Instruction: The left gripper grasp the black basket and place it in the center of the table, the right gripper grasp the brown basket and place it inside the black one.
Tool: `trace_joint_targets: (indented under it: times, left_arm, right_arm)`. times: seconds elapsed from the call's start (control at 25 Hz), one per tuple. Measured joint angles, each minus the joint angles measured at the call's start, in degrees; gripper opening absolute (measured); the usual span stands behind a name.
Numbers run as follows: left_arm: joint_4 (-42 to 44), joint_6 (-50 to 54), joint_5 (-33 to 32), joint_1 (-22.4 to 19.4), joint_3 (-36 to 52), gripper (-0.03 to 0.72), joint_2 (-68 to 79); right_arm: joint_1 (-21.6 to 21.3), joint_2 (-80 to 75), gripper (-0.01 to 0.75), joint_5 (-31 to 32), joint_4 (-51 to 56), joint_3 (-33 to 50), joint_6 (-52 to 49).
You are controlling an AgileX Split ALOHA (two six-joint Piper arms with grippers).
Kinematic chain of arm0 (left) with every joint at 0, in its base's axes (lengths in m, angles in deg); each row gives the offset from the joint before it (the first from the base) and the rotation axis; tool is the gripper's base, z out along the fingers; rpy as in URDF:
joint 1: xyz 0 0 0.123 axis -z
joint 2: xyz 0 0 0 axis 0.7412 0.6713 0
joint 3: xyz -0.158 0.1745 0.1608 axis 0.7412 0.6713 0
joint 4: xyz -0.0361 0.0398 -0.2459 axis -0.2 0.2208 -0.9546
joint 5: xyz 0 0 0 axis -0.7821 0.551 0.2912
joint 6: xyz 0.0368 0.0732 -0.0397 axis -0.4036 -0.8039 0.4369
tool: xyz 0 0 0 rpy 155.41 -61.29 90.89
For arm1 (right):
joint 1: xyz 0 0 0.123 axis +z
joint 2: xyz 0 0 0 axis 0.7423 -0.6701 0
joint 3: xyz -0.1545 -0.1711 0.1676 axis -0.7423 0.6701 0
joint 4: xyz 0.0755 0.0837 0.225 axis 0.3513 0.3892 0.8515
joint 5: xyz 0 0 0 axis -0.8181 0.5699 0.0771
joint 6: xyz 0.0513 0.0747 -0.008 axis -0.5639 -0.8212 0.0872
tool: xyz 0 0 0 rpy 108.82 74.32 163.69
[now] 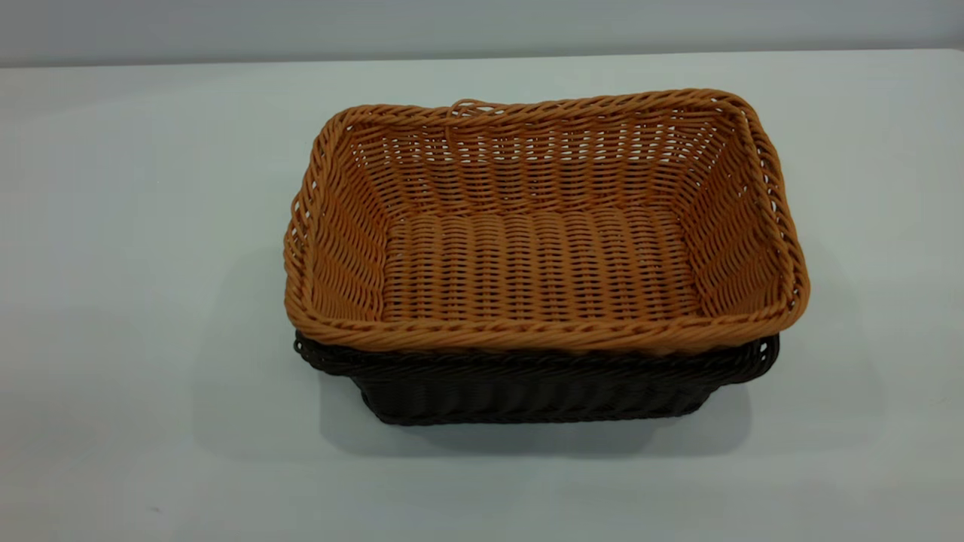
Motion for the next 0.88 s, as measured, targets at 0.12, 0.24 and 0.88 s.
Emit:
trace_joint_targets:
  times: [0.12, 0.24, 0.88]
  left_arm:
    - [0.0, 0.0, 0.0, 0.0, 0.0, 0.563, 0.0]
    - [0.0, 0.0, 0.0, 0.0, 0.0, 0.563, 0.0]
    - [0.0, 0.0, 0.0, 0.0, 0.0, 0.563, 0.0]
  right_arm:
    - [0.0, 0.0, 0.584, -0.12, -4.35, 0.0, -4.9]
    - [0.19, 0.0, 0.584, -0.16, -6.84, 0.0, -7.17]
    - [0.35, 0.0, 0.584, -0.29, -7.11, 0.0, -7.8]
